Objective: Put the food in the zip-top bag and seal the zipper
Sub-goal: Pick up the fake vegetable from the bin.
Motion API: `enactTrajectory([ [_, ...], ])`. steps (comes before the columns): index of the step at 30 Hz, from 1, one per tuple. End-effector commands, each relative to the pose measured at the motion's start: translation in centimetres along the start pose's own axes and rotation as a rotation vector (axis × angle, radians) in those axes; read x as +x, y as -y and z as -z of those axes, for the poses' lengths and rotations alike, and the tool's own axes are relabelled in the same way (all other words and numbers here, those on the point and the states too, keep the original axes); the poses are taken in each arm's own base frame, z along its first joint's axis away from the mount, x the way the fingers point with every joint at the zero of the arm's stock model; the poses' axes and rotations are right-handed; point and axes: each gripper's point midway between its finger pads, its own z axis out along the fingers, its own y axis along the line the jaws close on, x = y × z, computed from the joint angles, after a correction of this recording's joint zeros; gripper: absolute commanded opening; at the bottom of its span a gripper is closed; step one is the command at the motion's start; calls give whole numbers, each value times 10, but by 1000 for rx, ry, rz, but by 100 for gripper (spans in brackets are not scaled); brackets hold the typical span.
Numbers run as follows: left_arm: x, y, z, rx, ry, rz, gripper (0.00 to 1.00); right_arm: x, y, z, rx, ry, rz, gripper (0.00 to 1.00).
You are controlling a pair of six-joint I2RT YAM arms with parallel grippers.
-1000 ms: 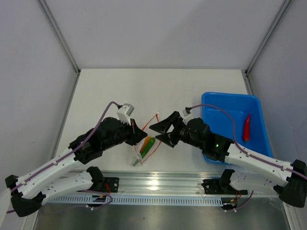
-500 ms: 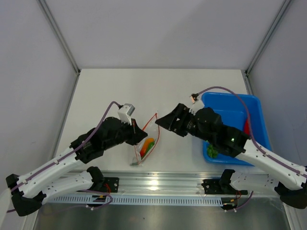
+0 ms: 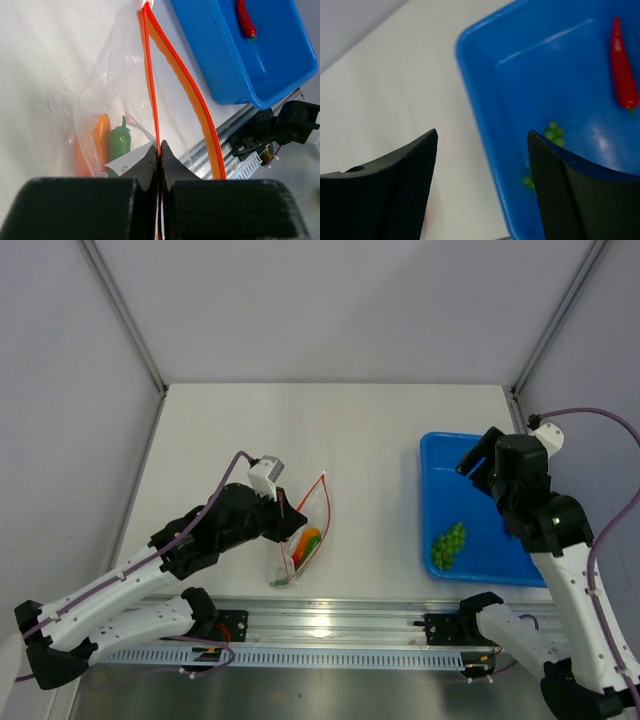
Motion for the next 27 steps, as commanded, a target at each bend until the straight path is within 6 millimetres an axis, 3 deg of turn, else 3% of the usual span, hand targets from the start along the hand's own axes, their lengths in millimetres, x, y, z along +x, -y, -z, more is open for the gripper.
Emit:
enactTrajectory([
  [1,-10,7,0,16,19,-34,1,4,64,-29,242,-84,129,74],
  [6,-6,13,-2,43,-11,-39,1,20,122,-75,442,-173,128,76],
  [11,-4,17,-2,62,-24,-30,1,30,169,-103,626,-208,155,78],
  [18,6,16,-3,73,-46,3,1,31,209,-134,792,-195,166,79],
  [27,15,13,2,73,-70,7,1,63,244,-150,824,-283,150,79],
])
